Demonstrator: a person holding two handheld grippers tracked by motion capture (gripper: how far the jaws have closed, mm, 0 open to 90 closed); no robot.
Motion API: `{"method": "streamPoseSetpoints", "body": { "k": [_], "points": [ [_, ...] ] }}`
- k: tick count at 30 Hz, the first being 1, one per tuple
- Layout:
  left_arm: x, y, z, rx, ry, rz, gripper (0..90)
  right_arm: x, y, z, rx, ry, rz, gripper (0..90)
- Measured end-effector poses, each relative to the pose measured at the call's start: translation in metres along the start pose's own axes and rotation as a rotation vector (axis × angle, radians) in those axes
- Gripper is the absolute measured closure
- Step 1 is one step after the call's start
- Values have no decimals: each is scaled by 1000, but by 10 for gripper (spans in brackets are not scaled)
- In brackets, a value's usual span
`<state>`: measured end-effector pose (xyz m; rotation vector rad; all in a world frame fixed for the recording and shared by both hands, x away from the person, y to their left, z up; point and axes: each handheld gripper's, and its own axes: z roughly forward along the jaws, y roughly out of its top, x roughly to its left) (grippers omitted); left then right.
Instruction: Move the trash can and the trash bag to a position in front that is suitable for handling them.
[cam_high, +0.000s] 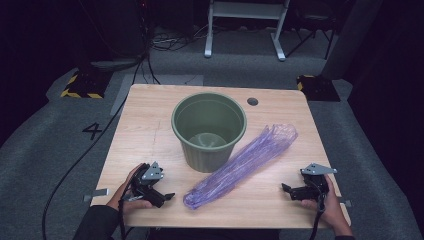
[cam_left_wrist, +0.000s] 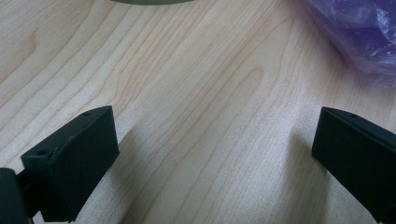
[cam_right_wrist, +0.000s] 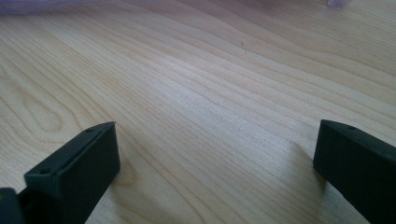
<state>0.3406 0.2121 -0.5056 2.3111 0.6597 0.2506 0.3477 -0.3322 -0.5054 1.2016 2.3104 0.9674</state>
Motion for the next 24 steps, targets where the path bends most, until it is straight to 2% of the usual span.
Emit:
{"method": "streamPoseSetpoints", "body": {
  "k": [7,8,10,11,13,15,16,21,24],
  "points": [
    [0,0,0,-3,3,-5,3,0,0,0,-2,5,-9,13],
    [0,0,0,-4,5,-5,3,0,0,0,-7,8,-11,39],
    [0,0,0,-5,5,-5,3,-1,0,-2,-31,3,-3,155],
    [0,0,0,-4,6,-6,3,-2,-1,-4,-49,2,2,172],
    [0,0,0,-4,7,-7,3,-2,-1,-5,-55,-4,5,137],
    [0,-1,0,-4,7,-8,3,-1,1,-9,-84,4,5,177],
    [0,-1,0,-4,7,-7,3,1,4,-11,-98,8,-1,145],
    [0,-1,0,-2,9,-9,3,9,21,-17,-126,4,-64,153],
    [0,0,0,-2,12,-13,3,19,35,-14,-129,18,-111,157]
  ]
}}
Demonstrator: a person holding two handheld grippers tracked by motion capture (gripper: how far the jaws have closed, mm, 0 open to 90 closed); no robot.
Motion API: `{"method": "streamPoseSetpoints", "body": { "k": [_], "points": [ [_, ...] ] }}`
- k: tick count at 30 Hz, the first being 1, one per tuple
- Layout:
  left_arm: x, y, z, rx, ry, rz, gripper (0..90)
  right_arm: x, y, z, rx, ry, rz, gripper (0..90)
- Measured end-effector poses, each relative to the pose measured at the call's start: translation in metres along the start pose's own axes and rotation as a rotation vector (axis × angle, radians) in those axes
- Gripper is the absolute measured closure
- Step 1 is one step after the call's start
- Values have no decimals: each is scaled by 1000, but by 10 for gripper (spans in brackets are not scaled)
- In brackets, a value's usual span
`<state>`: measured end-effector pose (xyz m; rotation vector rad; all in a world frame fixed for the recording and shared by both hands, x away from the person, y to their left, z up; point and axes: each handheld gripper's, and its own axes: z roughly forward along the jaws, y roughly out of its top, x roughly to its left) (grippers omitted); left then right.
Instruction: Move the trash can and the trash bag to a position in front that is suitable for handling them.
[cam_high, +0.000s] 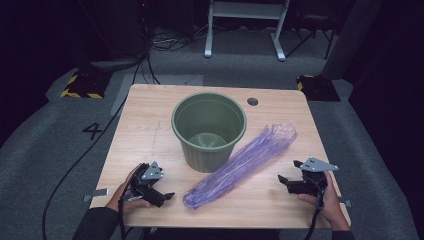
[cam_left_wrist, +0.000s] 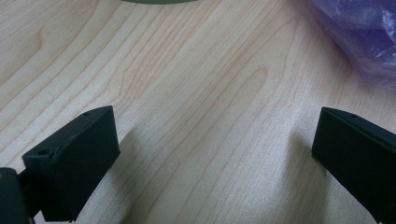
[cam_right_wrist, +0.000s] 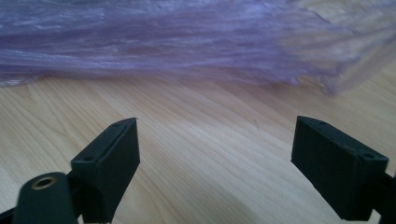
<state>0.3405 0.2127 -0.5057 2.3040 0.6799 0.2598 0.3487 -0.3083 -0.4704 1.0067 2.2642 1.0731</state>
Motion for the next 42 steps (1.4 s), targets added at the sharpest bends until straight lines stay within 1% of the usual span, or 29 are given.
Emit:
{"method": "streamPoseSetpoints", "body": {
  "k": [1,2,4,9,11,13,14,15,16,17,18,19,20,21,25,28,30,34,37,39,42],
  "points": [
    [0,0,0,0,0,0,3,0,0,0,0,0,0,157],
    [0,0,0,-2,-1,-1,3,6,8,4,2,5,-29,158],
    [0,0,0,-2,-1,-2,3,7,11,6,6,10,-36,158],
    [1,0,0,-1,-2,-2,3,18,32,16,-16,54,-63,162],
    [1,0,0,-1,-2,-2,3,22,40,21,-25,64,-78,162],
    [1,0,0,-1,-2,-1,3,26,47,26,-20,76,-91,155],
    [1,0,0,-1,-2,-2,3,28,51,30,-22,78,-90,154],
    [1,0,0,-1,-3,-2,3,32,57,37,-12,59,-102,154],
    [1,0,0,-1,-3,-2,3,32,57,37,-12,59,-102,154],
    [1,0,0,-1,-3,-1,3,34,60,41,-13,60,-105,155],
    [1,0,0,-1,-3,-2,3,36,62,45,-18,73,-110,154],
    [1,0,0,-1,-3,-2,4,39,65,51,-20,107,-113,154],
    [1,0,0,-1,-3,-1,3,40,67,54,-20,120,-107,155],
    [1,0,0,0,-4,-1,3,40,67,54,-20,120,-107,155],
    [1,0,0,0,-6,-1,3,44,75,62,-39,163,-103,156],
    [1,0,0,0,-6,-1,3,50,81,67,-46,173,-112,157],
    [1,0,0,0,-6,-1,3,55,87,71,-53,193,-123,160],
    [1,0,0,0,-6,-1,3,60,91,74,-59,203,-125,165],
    [1,0,0,0,-6,-1,3,66,96,77,-63,219,-137,166],
    [1,0,0,0,-7,0,2,69,99,80,-64,221,-143,166],
    [1,0,0,0,-7,0,2,72,101,83,-67,233,-142,164]
  ]
}}
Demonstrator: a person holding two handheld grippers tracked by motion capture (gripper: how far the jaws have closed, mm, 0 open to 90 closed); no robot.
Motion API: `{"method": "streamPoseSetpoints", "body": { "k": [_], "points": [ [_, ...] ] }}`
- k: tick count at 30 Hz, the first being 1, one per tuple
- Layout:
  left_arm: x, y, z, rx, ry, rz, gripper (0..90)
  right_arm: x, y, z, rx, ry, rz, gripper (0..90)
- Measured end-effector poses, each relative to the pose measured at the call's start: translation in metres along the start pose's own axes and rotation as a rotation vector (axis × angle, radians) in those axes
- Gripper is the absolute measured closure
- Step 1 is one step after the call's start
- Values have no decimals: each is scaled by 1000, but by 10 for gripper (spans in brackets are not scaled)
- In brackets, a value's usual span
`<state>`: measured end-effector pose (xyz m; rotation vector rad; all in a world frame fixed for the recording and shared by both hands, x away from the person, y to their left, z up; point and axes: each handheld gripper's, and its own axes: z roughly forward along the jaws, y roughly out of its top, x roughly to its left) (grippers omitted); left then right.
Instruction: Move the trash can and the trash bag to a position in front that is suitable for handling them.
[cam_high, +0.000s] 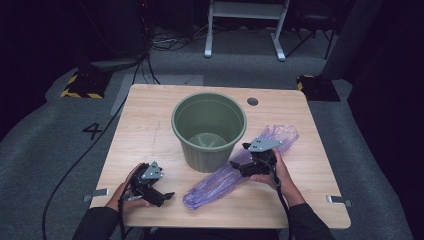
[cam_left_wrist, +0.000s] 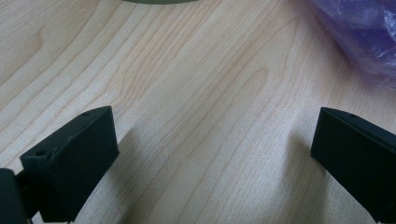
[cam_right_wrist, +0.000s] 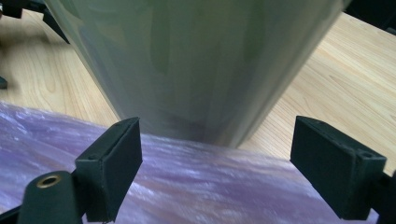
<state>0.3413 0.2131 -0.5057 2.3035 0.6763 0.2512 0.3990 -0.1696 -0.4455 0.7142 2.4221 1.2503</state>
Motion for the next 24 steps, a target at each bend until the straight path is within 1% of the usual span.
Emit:
{"method": "streamPoseSetpoints", "body": {
  "k": [4,6,7,8,10,11,13,15,17,18,20,22,23,24],
  "points": [
    [0,0,0,0,0,0,2,6,3,7,9,23,-19,165],
    [0,0,0,0,0,0,2,10,5,10,2,31,-29,165],
    [0,0,0,0,0,0,2,12,6,11,-3,40,-37,146],
    [0,0,0,0,0,0,2,14,7,12,-3,36,-47,152],
    [0,0,0,0,0,0,2,15,6,12,-11,52,-46,156],
    [0,0,0,-1,0,1,2,15,6,11,-16,59,-44,173],
    [0,0,0,0,0,0,2,15,4,7,-15,40,-47,177],
    [0,0,0,-1,0,1,2,16,1,0,-15,22,-48,183],
    [0,0,0,-2,0,1,2,17,-5,-10,-1,-25,-60,186],
    [0,0,0,-2,0,1,2,17,-9,-15,2,-41,-54,196],
    [0,0,0,-2,0,1,2,15,-17,-24,19,-78,-28,248],
    [0,0,0,-2,0,1,2,14,-26,-30,26,-99,-4,279],
    [0,0,0,-2,0,1,2,13,-30,-32,20,-98,4,332],
    [0,0,0,-2,-1,1,2,11,-37,-35,10,-85,32,388]
  ]
}}
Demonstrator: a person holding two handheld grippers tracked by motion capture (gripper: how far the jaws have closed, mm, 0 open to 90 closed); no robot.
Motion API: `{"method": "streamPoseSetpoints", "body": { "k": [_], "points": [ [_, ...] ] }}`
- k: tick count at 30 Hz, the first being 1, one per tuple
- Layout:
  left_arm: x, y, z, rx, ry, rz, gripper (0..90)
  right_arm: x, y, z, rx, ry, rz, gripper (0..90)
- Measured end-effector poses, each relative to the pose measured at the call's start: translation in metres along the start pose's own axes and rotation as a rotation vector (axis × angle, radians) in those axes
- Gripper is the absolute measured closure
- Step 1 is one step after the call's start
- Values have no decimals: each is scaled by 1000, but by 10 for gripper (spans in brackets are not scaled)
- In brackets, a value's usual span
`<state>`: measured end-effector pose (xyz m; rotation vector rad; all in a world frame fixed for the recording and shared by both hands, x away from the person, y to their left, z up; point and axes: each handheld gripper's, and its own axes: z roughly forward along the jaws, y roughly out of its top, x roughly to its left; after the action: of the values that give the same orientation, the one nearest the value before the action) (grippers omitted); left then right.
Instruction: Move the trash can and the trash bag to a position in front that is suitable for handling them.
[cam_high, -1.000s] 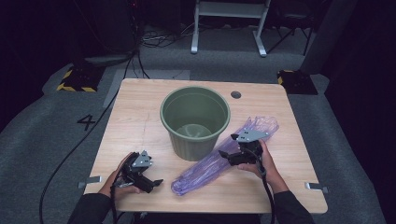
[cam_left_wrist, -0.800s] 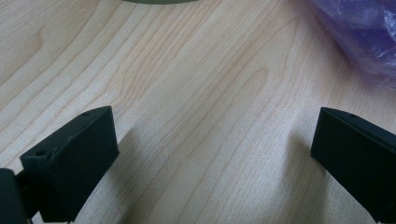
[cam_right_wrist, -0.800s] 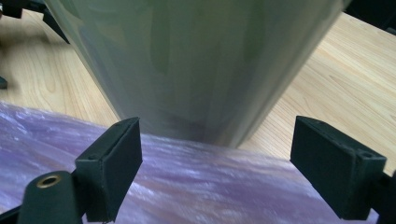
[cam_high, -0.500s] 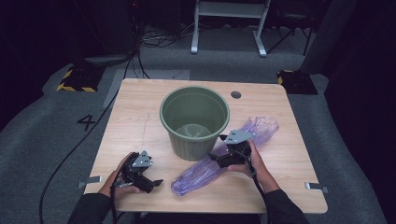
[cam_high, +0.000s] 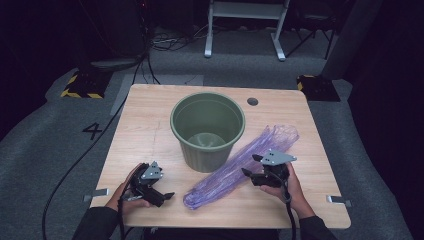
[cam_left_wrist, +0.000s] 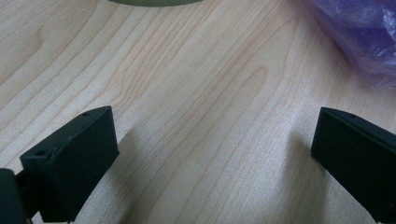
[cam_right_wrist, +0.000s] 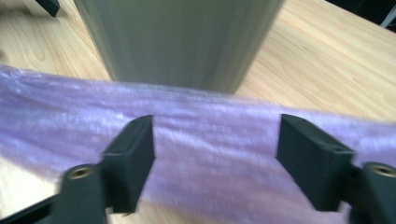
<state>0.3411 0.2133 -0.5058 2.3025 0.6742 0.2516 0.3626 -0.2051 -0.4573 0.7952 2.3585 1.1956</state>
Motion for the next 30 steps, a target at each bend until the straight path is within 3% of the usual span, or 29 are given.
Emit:
{"method": "streamPoseSetpoints", "body": {
  "k": [4,7,14,17,20,26,30],
  "points": [
    [0,0,0,1,-2,2,2,-3,-8,3,-5,-17,1,444],
    [0,0,0,1,-3,4,2,-9,-13,9,-15,-4,46,440],
    [0,0,0,2,-4,5,2,-30,-24,31,31,-7,118,428],
    [0,0,0,1,-5,5,2,-35,-27,33,50,-17,120,424],
    [1,0,0,1,-5,6,2,-43,-32,33,58,-28,150,413],
    [1,0,0,2,-5,5,2,-54,-39,28,107,-76,130,379],
    [1,0,0,2,-5,5,2,-62,-44,23,118,-87,145,382]
  ]
}}
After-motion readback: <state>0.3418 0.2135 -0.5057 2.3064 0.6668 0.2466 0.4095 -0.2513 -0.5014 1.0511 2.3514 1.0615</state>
